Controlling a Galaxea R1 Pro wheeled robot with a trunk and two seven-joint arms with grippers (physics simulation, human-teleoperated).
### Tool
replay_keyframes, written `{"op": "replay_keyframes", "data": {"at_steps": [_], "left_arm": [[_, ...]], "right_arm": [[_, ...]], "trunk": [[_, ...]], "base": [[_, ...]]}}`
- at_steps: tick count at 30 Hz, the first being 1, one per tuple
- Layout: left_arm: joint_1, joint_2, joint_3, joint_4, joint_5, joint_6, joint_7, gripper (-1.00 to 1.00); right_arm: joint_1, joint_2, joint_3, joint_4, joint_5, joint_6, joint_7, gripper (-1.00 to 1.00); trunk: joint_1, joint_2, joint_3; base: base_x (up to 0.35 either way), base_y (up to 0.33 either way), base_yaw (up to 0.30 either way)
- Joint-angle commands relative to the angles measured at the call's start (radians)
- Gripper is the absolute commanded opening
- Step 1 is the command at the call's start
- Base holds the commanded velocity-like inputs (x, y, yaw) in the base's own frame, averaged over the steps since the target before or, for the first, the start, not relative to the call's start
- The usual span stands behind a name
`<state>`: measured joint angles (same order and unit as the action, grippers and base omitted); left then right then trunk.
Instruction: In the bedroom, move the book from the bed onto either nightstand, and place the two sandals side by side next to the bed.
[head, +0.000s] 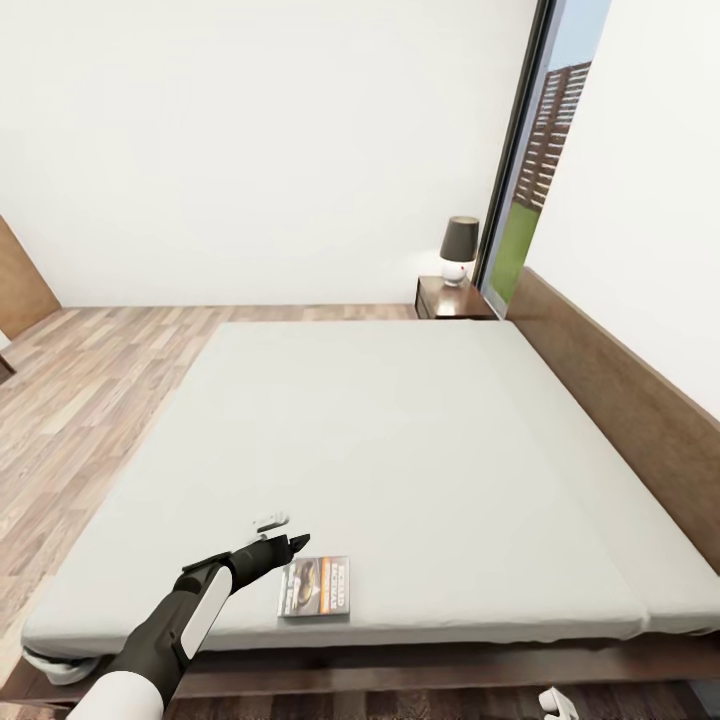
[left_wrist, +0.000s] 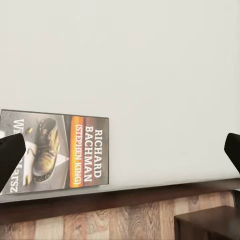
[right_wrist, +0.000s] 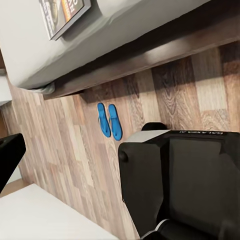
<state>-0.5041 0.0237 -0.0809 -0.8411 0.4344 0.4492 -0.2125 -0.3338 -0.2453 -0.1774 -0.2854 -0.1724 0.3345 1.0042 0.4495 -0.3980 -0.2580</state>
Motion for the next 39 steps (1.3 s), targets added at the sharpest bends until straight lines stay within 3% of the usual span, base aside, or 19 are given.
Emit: {"op": "replay_keyframes", "data": {"at_steps": [1, 31, 33, 39], "left_arm": [[-0.001, 0.001, -0.002, -0.001, 0.006, 0.005, 0.001, 1.00], [-0.006, -0.001, 0.001, -0.018, 0.004, 0.013, 0.007, 1.00], [-0.029, -0.004, 0.002, -0.038, 0.003, 0.027, 0.009, 1.00], [-0.175, -0.010, 0.002, -0.055, 0.005, 0.179, 0.040, 1.00]], "right_arm": [[-0.001, 0.000, -0.001, 0.000, -0.007, 0.009, 0.002, 1.00], [-0.001, 0.000, -0.001, 0.000, -0.007, 0.009, 0.002, 1.00], [-0.001, 0.001, -0.001, 0.000, -0.007, 0.009, 0.002, 1.00], [-0.001, 0.001, -0.001, 0.000, -0.007, 0.009, 0.001, 1.00]], "trunk": [[0.000, -0.002, -0.003], [0.000, -0.002, -0.050], [0.000, -0.002, -0.053], [0.000, -0.002, -0.062]], "base": [[0.000, 0.000, 0.000], [0.000, 0.000, 0.000], [0.000, 0.000, 0.000], [0.000, 0.000, 0.000]]}}
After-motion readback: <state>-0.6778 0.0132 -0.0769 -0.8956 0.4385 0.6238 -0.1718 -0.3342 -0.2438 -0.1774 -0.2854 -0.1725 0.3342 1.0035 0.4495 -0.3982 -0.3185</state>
